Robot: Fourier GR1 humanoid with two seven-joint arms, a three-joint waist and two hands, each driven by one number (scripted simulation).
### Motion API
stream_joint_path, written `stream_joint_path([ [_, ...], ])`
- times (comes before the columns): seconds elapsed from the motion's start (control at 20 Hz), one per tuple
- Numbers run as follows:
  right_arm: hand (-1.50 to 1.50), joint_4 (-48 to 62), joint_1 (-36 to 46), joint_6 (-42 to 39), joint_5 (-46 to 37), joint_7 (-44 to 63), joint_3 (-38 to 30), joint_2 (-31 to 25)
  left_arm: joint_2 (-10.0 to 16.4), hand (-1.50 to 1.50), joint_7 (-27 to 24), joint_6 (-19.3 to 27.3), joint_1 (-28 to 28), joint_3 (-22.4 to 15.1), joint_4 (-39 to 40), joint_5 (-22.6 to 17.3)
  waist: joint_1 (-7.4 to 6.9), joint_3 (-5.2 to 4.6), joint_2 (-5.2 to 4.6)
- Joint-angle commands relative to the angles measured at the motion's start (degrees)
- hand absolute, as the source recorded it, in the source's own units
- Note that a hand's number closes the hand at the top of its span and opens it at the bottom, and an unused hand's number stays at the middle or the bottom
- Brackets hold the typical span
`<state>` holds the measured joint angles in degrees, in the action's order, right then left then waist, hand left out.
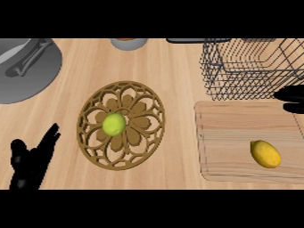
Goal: Pick the lemon from the cutting board and place it in the basket
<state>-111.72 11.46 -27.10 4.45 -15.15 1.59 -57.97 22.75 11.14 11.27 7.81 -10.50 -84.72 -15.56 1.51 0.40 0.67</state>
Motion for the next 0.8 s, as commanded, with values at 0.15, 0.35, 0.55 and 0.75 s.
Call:
stream_joint_path([
  [0.15,-1.5,5.3,3.8,-15.9,3.4,-3.5,-11.4,-17.0,-2.2,0.0,3.8,0.1,-0.2,-1.8,3.0,0.2,-0.24,-0.46,-0.58],
  [0.35,-1.5,9.9,4.3,-23.7,-1.8,-9.2,-11.6,-23.6,-1.3,0.0,4.1,-0.9,-1.2,-0.9,2.6,0.1,-1.26,-0.39,-0.84],
  [0.55,-1.5,12.5,4.8,-24.1,-5.5,-12.6,-10.7,-25.9,-2.4,0.0,2.0,-1.2,-0.5,-1.5,3.2,1.3,-2.26,-0.41,-0.95],
  [0.75,-1.5,12.7,1.3,-20.1,-10.8,-18.9,-10.0,-25.1,-1.5,0.0,2.9,-2.1,-0.4,0.1,3.2,0.7,-1.67,-0.35,-0.77],
])
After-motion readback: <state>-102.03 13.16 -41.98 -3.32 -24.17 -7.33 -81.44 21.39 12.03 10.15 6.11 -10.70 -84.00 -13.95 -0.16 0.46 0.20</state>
